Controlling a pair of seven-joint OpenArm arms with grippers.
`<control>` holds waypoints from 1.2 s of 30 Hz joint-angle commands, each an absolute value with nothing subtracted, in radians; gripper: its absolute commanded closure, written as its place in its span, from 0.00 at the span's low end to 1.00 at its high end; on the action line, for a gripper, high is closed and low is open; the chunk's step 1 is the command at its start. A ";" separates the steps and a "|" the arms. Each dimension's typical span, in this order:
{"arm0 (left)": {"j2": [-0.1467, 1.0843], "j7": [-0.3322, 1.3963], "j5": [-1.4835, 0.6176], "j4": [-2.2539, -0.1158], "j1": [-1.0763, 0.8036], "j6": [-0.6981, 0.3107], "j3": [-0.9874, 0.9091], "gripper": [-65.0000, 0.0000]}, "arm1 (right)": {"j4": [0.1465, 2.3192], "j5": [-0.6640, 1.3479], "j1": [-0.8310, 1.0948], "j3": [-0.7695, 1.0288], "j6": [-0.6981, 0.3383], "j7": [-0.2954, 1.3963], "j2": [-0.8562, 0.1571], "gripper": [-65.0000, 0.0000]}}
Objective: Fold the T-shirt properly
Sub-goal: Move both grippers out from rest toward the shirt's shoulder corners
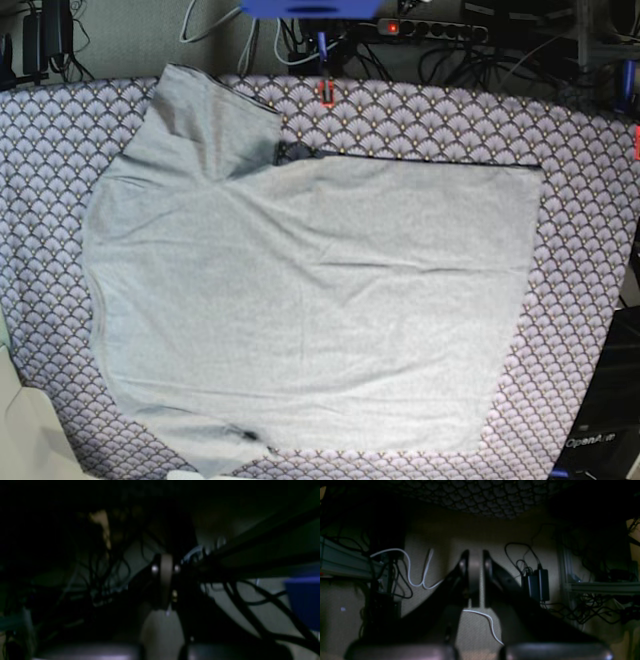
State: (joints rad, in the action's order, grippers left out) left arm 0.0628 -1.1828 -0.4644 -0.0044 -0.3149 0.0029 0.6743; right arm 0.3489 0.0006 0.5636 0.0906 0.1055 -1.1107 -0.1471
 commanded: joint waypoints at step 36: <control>0.868 -0.611 -0.403 -1.641 -0.619 0.698 0.674 1.00 | 0.358 0.001 0.556 0.088 0.114 -1.218 -0.160 1.00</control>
